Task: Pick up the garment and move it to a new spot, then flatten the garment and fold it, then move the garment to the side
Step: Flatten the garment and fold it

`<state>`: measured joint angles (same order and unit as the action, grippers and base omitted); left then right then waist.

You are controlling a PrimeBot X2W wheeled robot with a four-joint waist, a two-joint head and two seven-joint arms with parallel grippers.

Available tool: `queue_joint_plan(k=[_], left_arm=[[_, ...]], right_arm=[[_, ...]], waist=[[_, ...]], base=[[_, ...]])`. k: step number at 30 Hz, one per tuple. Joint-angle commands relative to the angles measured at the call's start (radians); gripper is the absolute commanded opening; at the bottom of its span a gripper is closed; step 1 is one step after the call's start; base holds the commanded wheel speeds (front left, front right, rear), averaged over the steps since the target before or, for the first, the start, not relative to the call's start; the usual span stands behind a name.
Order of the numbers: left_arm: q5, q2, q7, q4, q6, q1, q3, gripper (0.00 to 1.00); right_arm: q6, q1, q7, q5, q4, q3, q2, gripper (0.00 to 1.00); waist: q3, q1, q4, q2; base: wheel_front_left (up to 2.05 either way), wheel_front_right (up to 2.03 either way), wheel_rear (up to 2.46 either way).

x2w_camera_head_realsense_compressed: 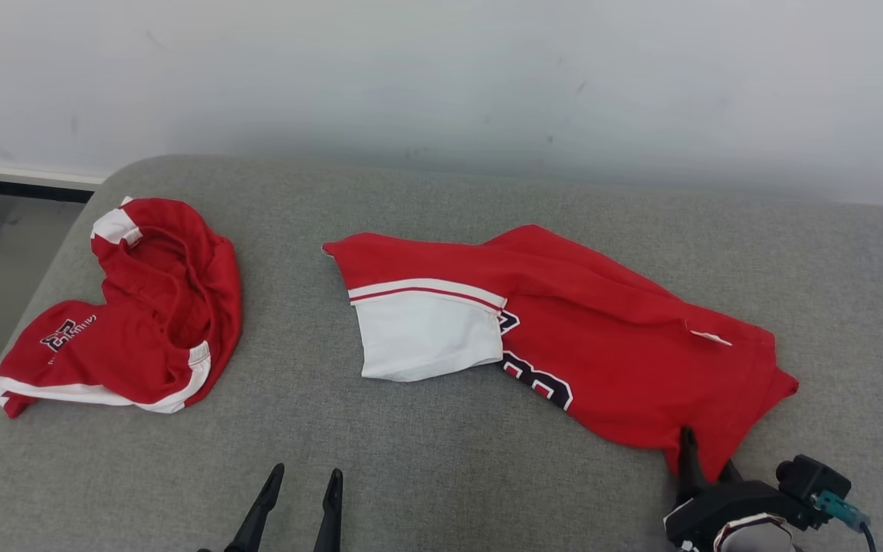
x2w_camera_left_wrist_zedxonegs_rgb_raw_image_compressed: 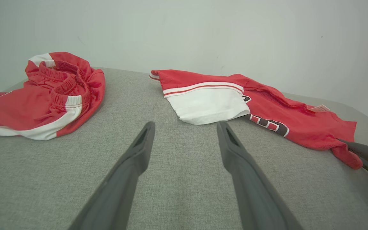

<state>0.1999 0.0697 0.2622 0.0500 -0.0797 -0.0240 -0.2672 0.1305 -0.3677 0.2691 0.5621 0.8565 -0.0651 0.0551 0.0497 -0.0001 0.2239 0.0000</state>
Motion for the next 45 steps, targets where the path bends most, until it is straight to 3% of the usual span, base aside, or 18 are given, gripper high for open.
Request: queue_joint_plan(k=[1, 19, 28, 35, 36, 37, 38, 39, 45], left_arm=[[-0.008, 0.0, 0.003, 0.002, 0.004, -0.011, 0.004, 1.0], [-0.017, -0.007, 0.003, 0.0, 0.001, 0.019, 0.044, 1.0], [-0.023, -0.011, 0.003, -0.002, 0.006, 0.023, 0.052, 1.0], [-0.024, -0.014, 0.003, 0.003, 0.013, 0.025, 0.046, 1.0], [-0.023, -0.014, 0.003, 0.004, 0.013, 0.027, 0.045, 1.0], [-0.02, -0.014, 0.003, 0.006, 0.014, 0.03, 0.044, 1.0], [-0.017, -0.015, 0.003, 0.008, 0.012, 0.034, 0.043, 1.0], [-0.014, -0.015, 0.003, 0.01, 0.012, 0.037, 0.042, 1.0], [-0.005, -0.017, 0.003, 0.029, 0.011, 0.051, 0.03, 1.0]], right_arm=[[0.0, 0.001, -0.009, -0.014, 0.022, -0.017, -0.009, 0.0], [0.0, 0.104, -0.005, -0.154, -0.123, -0.067, 0.087, 0.0], [0.0, 0.122, -0.005, -0.212, -0.166, -0.023, 0.158, 0.0], [0.0, 0.13, -0.005, -0.246, -0.165, 0.008, 0.156, 0.0], [0.0, 0.131, -0.005, -0.249, -0.163, 0.011, 0.153, 0.04], [0.0, 0.134, -0.005, -0.251, -0.164, 0.014, 0.151, 0.24], [0.0, 0.138, -0.005, -0.254, -0.167, 0.018, 0.149, 0.74], [0.0, 0.14, -0.005, -0.261, -0.171, 0.025, 0.148, 1.0], [0.0, 0.182, -0.005, -0.325, -0.278, 0.05, 0.124, 1.0]], waist=[[0.007, 0.0001, -0.002, 0.0], [-0.035, 0.0001, -0.127, 0.0], [-0.05, 0.0001, -0.172, 0.0], [-0.056, 0.0001, -0.18, 0.0], [-0.058, 0.0001, -0.18, 0.0], [-0.059, 0.0001, -0.182, 0.0], [-0.061, 0.0001, -0.183, 0.0], [-0.062, 0.0001, -0.185, 0.0], [-0.073, 0.0001, -0.198, 0.0]], base=[[0.0, 0.0, 0.0], [0.0, 0.0, 0.0], [0.0, 0.0, 0.0], [0.0, 0.0, 0.0], [0.0, 0.0, 0.0], [0.0, 0.0, 0.0], [0.0, 0.0, 0.0], [0.0, 0.0, 0.0], [0.0, 0.0, 0.0]])
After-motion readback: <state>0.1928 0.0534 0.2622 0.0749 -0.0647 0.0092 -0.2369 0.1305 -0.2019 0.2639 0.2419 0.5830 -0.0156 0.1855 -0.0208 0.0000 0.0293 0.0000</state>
